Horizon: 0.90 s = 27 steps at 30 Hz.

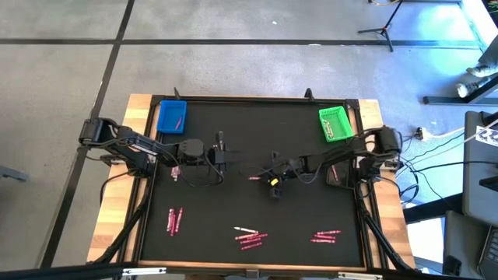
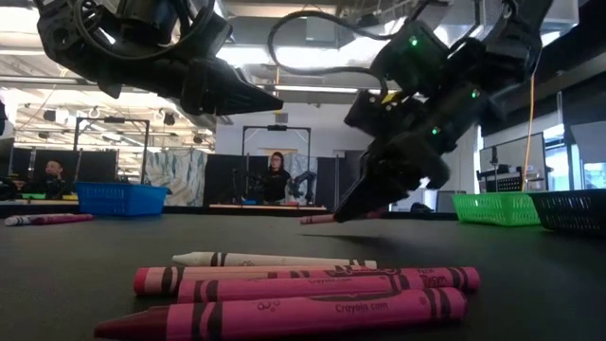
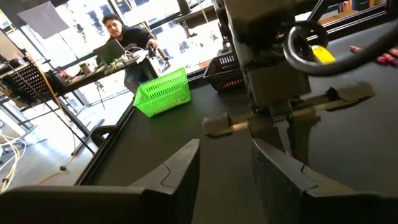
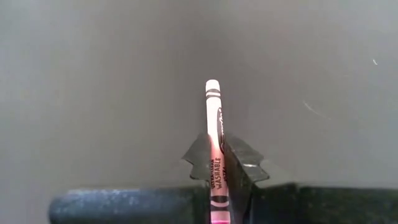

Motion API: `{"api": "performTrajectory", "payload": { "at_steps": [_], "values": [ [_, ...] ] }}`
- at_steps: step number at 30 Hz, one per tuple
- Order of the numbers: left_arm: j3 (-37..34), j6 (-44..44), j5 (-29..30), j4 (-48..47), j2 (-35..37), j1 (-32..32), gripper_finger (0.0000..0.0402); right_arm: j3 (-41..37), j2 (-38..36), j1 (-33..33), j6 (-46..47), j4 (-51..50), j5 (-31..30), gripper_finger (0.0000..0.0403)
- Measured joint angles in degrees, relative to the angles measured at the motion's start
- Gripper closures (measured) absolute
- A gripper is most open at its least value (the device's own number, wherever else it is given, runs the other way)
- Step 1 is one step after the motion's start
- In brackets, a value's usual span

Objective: Sort crayons
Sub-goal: Put the pink crayon into the black bin

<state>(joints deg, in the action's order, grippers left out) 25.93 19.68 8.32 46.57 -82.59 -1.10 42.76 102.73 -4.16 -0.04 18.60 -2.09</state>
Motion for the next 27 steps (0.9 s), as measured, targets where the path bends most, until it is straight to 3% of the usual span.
{"api": "performTrajectory", "payload": {
  "at_steps": [14,27],
  "values": [
    [0.0,0.0,0.15,-0.42,-0.02,0.0,0.0266,0.09,-18.48,0.0,5.83,-27.53,-4.04,0.0383],
    [0.0,0.01,0.17,-0.65,-0.02,0.0,0.0266,0.09,-37.2,0.0,22.17,-59.46,-6.45,0.0384]
  ]
}}
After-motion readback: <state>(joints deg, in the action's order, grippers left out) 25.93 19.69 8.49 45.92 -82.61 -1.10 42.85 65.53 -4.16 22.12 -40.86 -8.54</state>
